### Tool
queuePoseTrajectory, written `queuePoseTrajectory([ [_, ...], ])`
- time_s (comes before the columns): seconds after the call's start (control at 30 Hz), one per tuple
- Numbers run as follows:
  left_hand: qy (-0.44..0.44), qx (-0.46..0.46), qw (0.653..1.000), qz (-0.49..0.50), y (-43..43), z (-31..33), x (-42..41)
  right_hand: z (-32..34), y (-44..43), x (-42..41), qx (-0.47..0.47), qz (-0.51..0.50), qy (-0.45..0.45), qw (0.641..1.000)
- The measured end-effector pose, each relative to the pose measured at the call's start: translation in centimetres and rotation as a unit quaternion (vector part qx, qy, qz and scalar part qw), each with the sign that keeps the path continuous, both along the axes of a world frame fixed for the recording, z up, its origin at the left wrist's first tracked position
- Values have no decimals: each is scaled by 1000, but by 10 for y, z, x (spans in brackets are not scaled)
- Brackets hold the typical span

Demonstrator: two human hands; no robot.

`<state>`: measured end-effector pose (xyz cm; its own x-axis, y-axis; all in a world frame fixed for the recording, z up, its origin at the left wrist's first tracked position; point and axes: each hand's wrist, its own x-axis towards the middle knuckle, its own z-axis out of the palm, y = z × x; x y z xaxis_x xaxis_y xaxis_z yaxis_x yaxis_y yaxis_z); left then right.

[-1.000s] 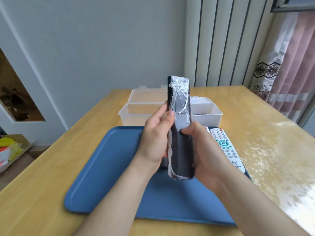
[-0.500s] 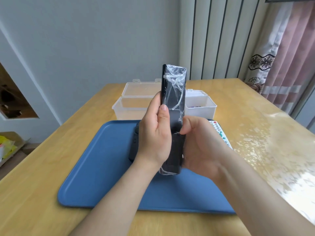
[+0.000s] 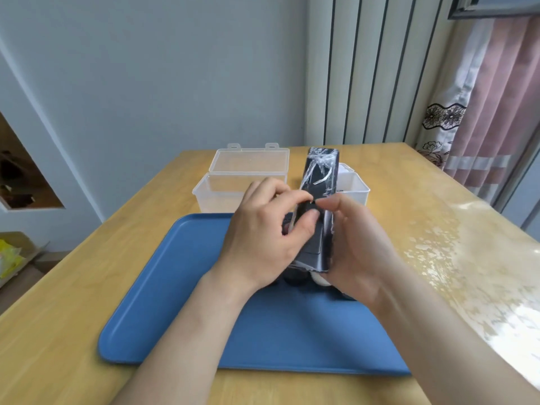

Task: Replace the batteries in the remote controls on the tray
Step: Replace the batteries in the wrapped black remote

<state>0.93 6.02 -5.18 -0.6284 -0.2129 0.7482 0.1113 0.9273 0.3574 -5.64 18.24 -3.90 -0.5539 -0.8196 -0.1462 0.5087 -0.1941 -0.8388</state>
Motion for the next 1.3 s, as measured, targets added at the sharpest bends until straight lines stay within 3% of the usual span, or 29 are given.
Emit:
queuePoseTrajectory([
  [0.13, 14, 48, 998, -41, 11, 3, 2, -8, -4, -3, 49, -120, 31, 991],
  [0.2, 41, 167, 982, -83, 24, 8, 2, -10, -6, -6, 49, -162, 25, 985],
  [0.3, 79, 415, 882, -211, 25, 26, 10, -10, -5, -11, 29, -200, -5, 979],
  [0.37, -23, 408, 869, -279, 7, 38, 24, -7, -2, -12, 21, -209, -16, 978],
  [0.43, -224, 309, 879, -285, -6, 46, 37, -6, -1, -11, 16, -211, -17, 977],
  [0.5, -372, 226, 863, -257, -13, 45, 42, -5, -1, -9, 21, -210, -14, 977],
  [0.6, -480, 174, 829, -227, -17, 41, 43, -6, -3, -7, 40, -202, -2, 978],
  [0.67, -436, 203, 858, -181, -19, 40, 41, -8, -4, -7, 50, -192, 7, 980],
  [0.77, -184, 251, 950, -29, -16, 34, 27, -14, -6, -7, 67, -156, 23, 985],
  [0.83, -107, 255, 961, -21, -10, 27, 16, -15, -6, -6, 66, -142, 38, 987],
  [0.93, -181, 196, 960, -82, -1, 12, 7, -14, -4, -5, 45, -145, 68, 986],
  [1.03, -218, 126, 965, -77, 2, 8, 5, -13, -2, -5, 23, -151, 84, 985],
  [1.3, -117, 49, 990, -69, 9, 22, 15, -10, -4, 0, 43, -186, 138, 972],
])
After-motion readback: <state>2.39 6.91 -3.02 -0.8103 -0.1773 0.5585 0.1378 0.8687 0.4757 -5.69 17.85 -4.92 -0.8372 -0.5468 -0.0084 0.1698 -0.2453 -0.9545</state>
